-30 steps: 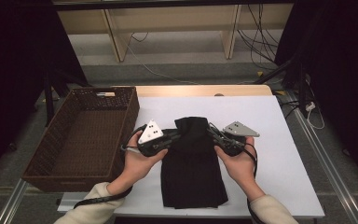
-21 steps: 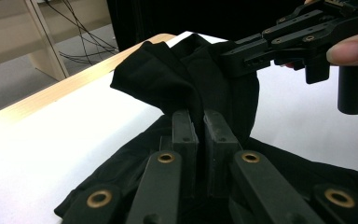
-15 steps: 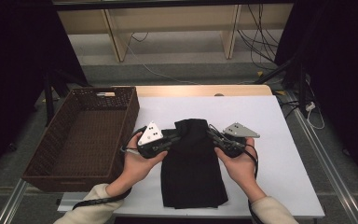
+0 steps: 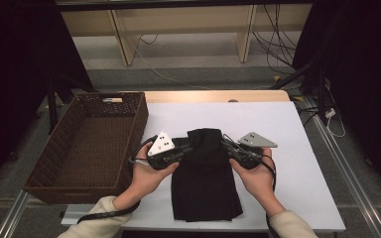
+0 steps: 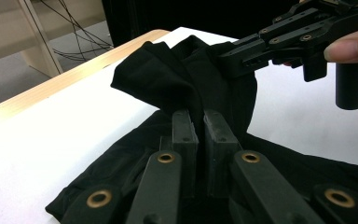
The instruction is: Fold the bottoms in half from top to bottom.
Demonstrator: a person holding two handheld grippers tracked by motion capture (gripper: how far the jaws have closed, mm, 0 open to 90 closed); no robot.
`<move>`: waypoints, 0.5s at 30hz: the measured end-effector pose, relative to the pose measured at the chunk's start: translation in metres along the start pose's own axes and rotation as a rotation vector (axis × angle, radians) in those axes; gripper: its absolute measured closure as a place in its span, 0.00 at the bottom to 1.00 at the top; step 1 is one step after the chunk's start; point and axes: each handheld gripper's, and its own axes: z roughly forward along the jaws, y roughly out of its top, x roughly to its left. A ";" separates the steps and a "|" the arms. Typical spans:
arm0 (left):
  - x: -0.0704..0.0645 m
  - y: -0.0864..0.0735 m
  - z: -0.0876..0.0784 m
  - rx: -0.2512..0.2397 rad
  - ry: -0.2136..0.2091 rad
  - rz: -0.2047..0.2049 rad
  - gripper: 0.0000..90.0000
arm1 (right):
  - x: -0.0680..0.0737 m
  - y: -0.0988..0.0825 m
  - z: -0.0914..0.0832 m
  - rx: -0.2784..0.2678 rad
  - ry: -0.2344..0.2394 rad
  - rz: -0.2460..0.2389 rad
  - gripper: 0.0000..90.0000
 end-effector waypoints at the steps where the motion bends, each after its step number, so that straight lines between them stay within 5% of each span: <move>1: 0.000 0.000 0.000 0.000 -0.001 0.000 0.94 | 0.000 0.000 0.000 -0.002 0.001 0.001 0.94; 15: -0.003 -0.002 -0.001 0.008 -0.012 0.002 0.94 | 0.001 -0.003 -0.002 0.017 0.010 -0.007 0.94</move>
